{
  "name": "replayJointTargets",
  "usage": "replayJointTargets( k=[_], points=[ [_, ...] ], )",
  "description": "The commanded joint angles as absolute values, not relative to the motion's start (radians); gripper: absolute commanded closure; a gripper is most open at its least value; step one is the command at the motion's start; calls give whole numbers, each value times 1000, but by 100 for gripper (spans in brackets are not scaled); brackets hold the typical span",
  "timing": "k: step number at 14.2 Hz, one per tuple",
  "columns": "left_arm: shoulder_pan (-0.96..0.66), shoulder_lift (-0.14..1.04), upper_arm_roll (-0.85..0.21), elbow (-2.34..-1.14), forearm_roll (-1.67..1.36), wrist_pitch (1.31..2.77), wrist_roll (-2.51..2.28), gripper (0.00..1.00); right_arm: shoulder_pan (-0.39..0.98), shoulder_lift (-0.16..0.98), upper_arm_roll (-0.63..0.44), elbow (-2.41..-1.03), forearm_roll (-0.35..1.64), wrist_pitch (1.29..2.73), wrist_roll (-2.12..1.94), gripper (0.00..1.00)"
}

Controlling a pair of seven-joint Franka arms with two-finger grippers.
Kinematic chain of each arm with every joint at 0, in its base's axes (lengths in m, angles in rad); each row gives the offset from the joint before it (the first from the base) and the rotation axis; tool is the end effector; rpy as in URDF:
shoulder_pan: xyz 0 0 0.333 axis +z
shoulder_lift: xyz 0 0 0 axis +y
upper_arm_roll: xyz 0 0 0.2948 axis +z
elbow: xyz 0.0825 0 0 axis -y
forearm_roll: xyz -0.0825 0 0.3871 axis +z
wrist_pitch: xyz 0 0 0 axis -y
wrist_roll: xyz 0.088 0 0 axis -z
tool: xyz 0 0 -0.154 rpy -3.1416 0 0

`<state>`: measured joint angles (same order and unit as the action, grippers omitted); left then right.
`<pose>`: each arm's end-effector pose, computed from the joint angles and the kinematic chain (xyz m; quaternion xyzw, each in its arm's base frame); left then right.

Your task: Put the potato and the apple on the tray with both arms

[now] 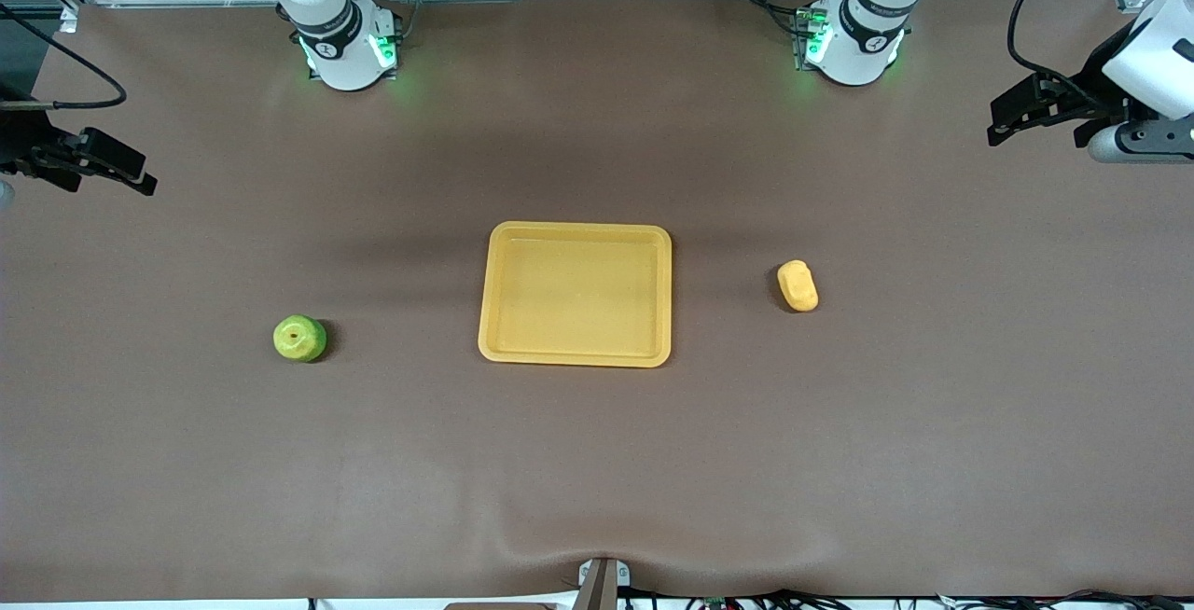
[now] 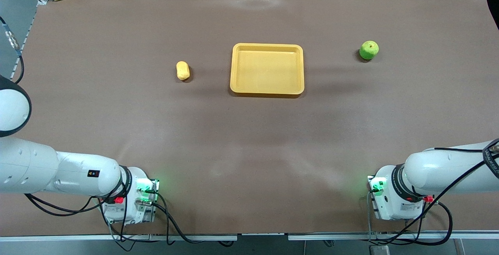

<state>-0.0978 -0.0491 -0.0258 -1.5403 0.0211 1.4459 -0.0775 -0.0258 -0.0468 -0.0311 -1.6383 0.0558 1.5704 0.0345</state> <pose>0.5245 -0.0620 0.5867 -0.9994 0.0219 0.0214 0.0133 0.5417 -0.0225 0.5502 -0.9985 0.0459 0.0102 0.0287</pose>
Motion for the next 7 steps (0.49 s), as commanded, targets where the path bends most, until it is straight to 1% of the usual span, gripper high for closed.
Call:
replayJointTargets(
  k=[1, 7],
  points=[
    [-91, -40, -28, -1514, 9, 1425, -68, 0, -9, -71, -43, -1654, 46, 1563, 49, 0],
    [-87, -35, -26, -1503, 9, 1414, -66, 0, -3, -63, -40, -1663, 48, 1557, 49, 0]
  ],
)
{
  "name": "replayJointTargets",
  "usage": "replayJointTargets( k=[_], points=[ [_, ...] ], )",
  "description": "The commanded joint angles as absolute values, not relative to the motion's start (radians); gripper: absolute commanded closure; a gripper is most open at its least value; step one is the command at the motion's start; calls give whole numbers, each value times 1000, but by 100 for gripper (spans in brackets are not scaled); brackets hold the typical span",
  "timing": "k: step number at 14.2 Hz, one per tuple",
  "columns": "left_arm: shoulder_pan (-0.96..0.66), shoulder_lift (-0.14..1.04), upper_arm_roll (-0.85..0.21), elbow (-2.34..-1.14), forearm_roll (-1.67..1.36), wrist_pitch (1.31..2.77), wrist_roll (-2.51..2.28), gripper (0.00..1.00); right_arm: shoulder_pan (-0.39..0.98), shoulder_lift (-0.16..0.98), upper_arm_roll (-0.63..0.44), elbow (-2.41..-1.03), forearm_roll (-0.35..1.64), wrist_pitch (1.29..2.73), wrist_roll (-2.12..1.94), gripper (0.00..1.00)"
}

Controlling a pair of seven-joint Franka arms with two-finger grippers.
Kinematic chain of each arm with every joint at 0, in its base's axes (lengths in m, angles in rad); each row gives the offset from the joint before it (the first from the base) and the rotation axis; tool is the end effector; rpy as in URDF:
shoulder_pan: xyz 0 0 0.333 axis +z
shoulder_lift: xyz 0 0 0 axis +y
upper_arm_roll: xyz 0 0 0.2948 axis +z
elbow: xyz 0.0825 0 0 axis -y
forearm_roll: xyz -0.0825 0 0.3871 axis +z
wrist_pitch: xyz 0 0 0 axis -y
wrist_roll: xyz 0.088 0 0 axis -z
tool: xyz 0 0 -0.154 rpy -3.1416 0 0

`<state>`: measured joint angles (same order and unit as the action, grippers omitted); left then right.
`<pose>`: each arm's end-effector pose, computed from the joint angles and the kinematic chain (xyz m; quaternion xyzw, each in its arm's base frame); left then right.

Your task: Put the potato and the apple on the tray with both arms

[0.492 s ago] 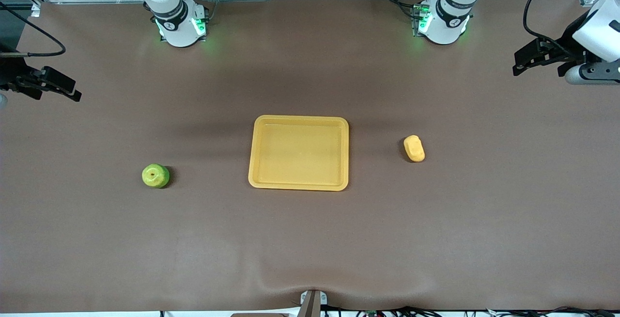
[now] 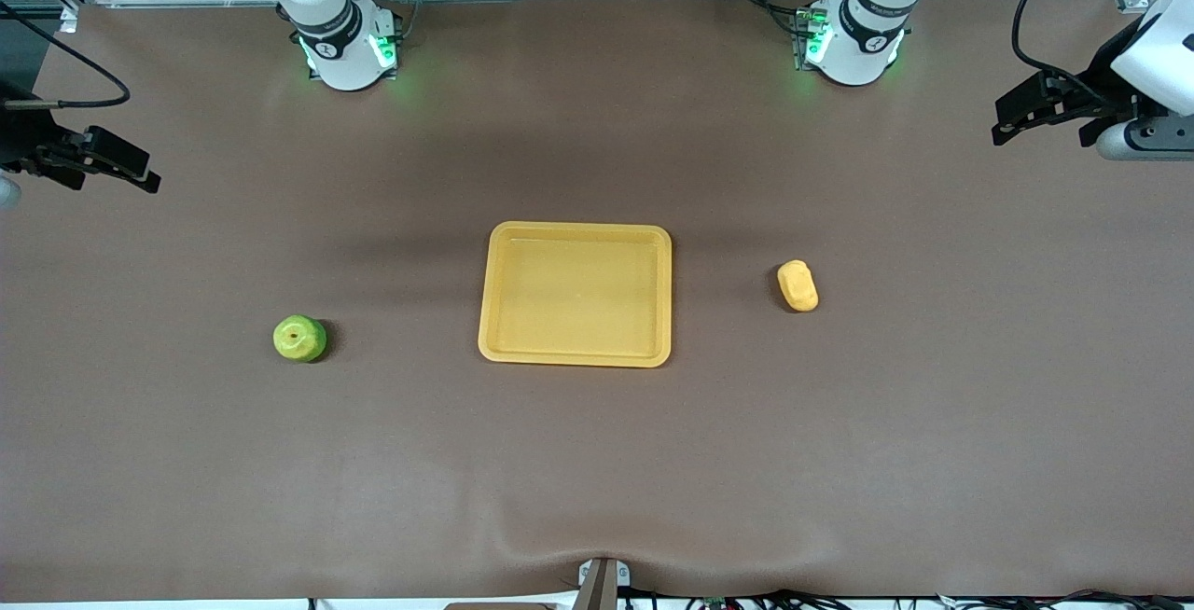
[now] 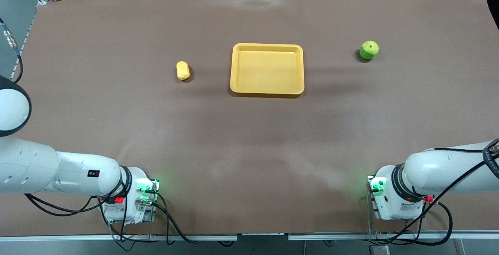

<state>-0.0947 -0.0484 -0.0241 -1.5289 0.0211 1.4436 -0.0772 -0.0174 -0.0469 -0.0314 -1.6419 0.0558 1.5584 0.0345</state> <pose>0.5251 -0.0595 0.5914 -0.9996 0.0196 0.0173 0.0128 0.5397 -0.0180 0.5476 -0.9986 0.0417 0.0181 0.0288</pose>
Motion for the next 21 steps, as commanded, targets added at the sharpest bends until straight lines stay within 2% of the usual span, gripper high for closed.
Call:
replayJointTargets(
  k=[1, 15, 21],
  points=[
    [-90, -37, -26, -1503, 9, 1401, -78, 0, -6, -58, -41, -1663, 48, 1559, 48, 0],
    [-97, -25, -32, -1526, 14, 1370, -84, 0, -118, 101, -44, -1663, 49, 1669, -156, 0],
    [-100, -23, -41, -1629, 9, 1500, -87, 0, -107, 199, -43, -1640, 48, 1694, -184, 0]
  ],
)
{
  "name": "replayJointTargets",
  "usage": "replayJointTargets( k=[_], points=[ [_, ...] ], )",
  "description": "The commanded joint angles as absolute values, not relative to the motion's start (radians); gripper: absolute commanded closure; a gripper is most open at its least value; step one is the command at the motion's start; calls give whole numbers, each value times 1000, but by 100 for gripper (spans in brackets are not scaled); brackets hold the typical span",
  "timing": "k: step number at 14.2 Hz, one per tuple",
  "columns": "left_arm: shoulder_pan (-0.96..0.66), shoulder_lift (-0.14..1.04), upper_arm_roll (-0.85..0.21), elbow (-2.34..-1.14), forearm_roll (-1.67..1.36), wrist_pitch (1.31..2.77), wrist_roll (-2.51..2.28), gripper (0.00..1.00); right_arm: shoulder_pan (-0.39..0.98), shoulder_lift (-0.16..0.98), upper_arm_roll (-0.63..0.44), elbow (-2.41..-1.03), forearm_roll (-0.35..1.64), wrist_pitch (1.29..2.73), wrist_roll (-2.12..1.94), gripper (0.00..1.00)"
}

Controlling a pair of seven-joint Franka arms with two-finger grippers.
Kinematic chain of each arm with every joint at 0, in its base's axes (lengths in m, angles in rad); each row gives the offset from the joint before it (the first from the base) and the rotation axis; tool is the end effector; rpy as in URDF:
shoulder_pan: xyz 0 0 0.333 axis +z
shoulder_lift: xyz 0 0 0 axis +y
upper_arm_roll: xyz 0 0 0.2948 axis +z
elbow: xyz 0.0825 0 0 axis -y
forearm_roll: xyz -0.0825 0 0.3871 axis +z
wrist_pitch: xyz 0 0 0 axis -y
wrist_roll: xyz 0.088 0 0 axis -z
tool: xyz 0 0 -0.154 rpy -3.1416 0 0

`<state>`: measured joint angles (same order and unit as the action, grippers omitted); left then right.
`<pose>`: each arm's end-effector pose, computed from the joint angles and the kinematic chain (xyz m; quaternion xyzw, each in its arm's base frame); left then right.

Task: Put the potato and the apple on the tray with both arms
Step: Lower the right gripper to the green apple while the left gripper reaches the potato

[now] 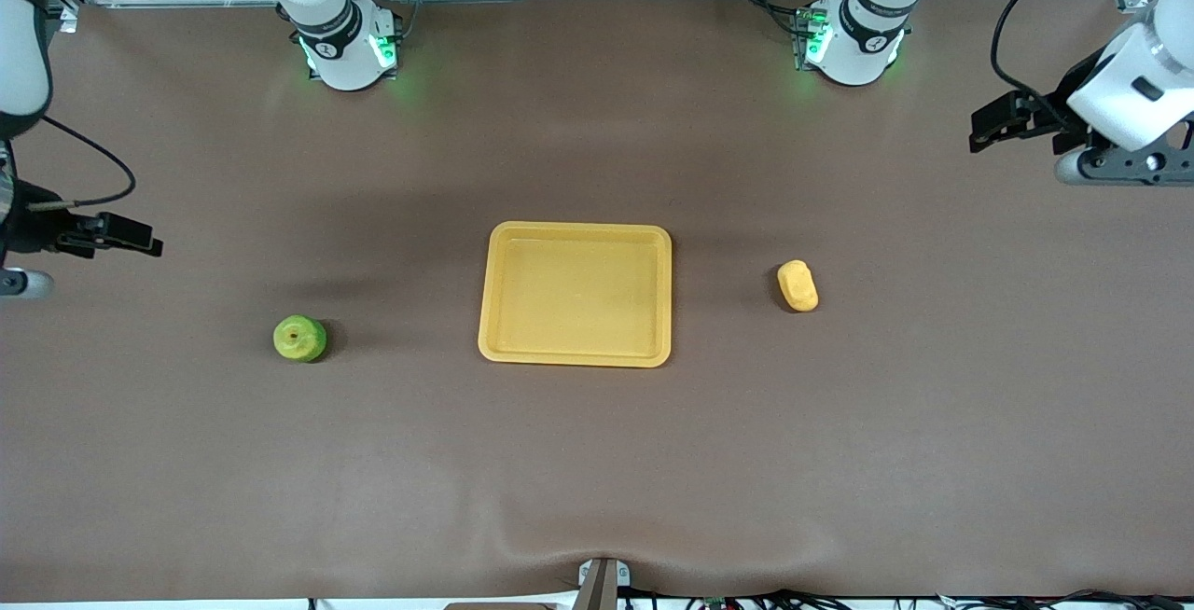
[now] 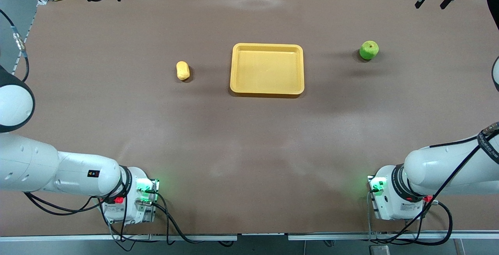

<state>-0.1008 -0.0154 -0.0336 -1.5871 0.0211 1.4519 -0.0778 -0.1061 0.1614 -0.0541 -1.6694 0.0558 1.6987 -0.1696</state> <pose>0.5297 -0.0683 0.5478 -0.9978 0.0276 0.0584 0.0171 0.5850 -0.0853 0.4269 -0.9976 0.0006 0.0612 0.0335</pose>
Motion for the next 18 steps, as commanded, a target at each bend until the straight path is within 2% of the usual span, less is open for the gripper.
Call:
replayJointTargets(
  k=[1, 7, 11, 16, 18],
  points=[
    [-100, -21, -43, -1641, 8, 1523, -90, 0, -101, 218, -41, -1638, 49, 1695, -199, 0],
    [-100, -21, -109, -1730, 8, 1641, -265, 0, 6, 333, -41, -1629, 45, 1700, -288, 0],
    [-100, -23, -135, -1836, 9, 1732, -288, 0, 8, 405, -41, -1600, 31, 1716, -466, 0],
    [-97, -25, -164, -2012, 20, 1928, -313, 0, 2, 506, -43, -1623, 26, 1891, -820, 0],
    [-91, -26, -164, -2081, 20, 2038, -313, 0, 0, 511, -43, -1661, 23, 1966, -946, 0]
  ],
)
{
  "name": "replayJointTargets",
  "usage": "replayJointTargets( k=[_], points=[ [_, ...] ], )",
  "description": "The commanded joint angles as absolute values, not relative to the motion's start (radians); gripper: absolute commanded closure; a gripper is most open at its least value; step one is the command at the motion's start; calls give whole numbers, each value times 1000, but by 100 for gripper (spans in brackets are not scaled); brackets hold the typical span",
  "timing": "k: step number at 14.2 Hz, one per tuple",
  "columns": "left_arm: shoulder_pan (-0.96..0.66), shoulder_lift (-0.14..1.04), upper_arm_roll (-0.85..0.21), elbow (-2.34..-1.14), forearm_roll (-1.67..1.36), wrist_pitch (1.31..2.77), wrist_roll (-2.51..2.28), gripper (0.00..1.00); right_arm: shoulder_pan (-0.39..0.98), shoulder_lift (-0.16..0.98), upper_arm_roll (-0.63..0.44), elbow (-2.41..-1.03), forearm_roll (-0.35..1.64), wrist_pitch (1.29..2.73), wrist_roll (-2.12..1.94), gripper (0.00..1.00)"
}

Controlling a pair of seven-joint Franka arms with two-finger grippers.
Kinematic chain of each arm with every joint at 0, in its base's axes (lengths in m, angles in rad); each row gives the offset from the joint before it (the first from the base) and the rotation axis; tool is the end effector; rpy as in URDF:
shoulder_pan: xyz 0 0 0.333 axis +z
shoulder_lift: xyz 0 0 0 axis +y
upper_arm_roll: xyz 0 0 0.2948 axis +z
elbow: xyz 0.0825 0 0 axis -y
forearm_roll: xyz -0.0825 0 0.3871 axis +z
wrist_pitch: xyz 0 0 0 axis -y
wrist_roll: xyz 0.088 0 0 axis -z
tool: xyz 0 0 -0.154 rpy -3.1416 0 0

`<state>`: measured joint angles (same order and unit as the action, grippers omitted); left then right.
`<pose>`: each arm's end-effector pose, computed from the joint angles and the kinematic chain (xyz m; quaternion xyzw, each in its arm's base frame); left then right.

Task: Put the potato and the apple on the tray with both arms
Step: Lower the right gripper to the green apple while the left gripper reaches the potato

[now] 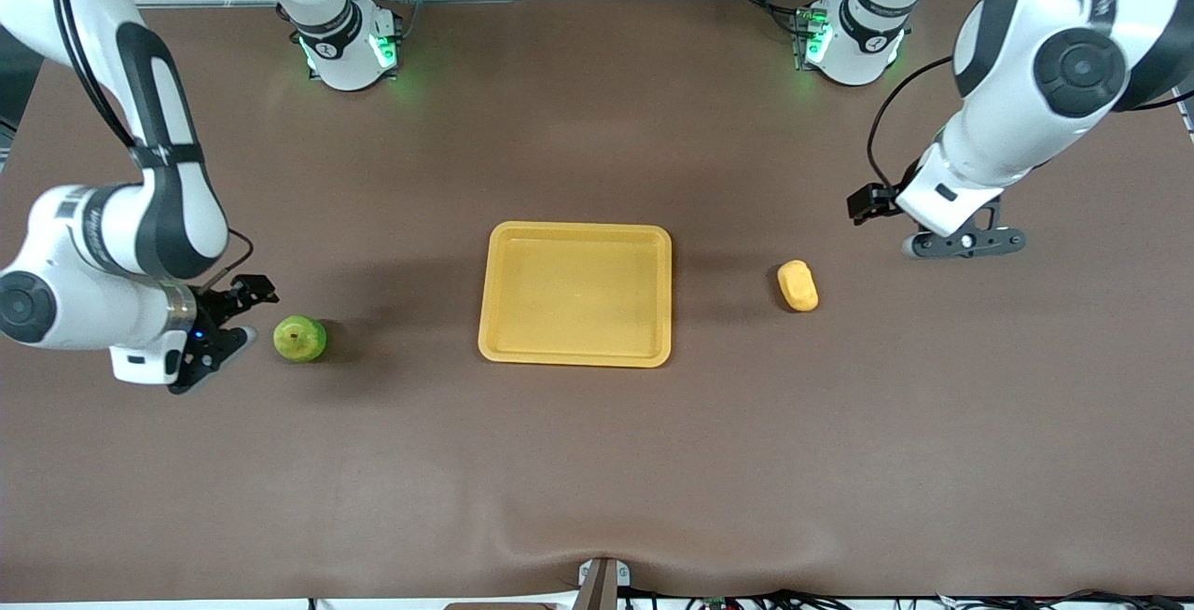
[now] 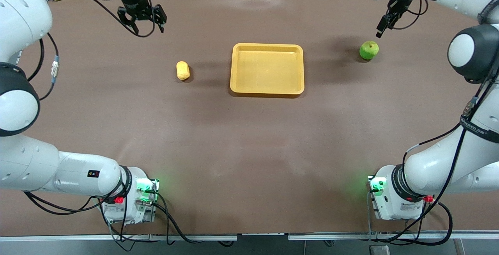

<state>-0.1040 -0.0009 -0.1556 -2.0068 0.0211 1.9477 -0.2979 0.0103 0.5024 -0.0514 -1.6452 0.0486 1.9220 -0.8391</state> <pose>0.5292 -0.1381 0.3807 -0.9994 -0.0150 0.0253 0.0174 0.6349 -0.0188 0.2403 -0.9191 -0.3776 0.0976 0.0560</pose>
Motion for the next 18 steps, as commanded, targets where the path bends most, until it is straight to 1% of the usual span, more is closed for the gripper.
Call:
replayJointTargets(
  k=[1, 2, 3, 5, 6, 9, 12, 14, 18],
  points=[
    [-87, -18, -164, -2104, 20, 2080, -313, 0, 2, 514, -43, -1667, 23, 1973, -998, 0],
    [-87, -12, -164, -2118, 18, 2117, -314, 0, 5, 529, -41, -1672, 26, 1980, -1046, 0],
    [-87, 4, -164, -2126, 20, 2143, -316, 0, 3, 534, -40, -1693, 29, 2018, -1101, 0],
    [-89, 31, -166, -2126, 18, 2157, -340, 0, 3, 534, -41, -1735, 29, 2147, -1281, 0],
    [-97, 32, -166, -2147, 20, 2187, -377, 0, 3, 535, -41, -1739, 29, 2184, -1375, 0],
    [-100, 35, -175, -2213, 20, 2290, -396, 0, 17, 537, -40, -1767, 32, 2212, -1465, 0],
    [-101, 81, -179, -2278, 20, 2440, -422, 0, 20, 541, -41, -1781, 32, 2296, -1590, 0],
    [-101, 110, -179, -2298, 20, 2515, -434, 0, 20, 552, -40, -1784, 32, 2290, -1623, 0],
    [-98, 218, -181, -2299, 20, 2618, -442, 0, 21, 552, -40, -1802, 38, 2272, -1611, 0]
  ],
)
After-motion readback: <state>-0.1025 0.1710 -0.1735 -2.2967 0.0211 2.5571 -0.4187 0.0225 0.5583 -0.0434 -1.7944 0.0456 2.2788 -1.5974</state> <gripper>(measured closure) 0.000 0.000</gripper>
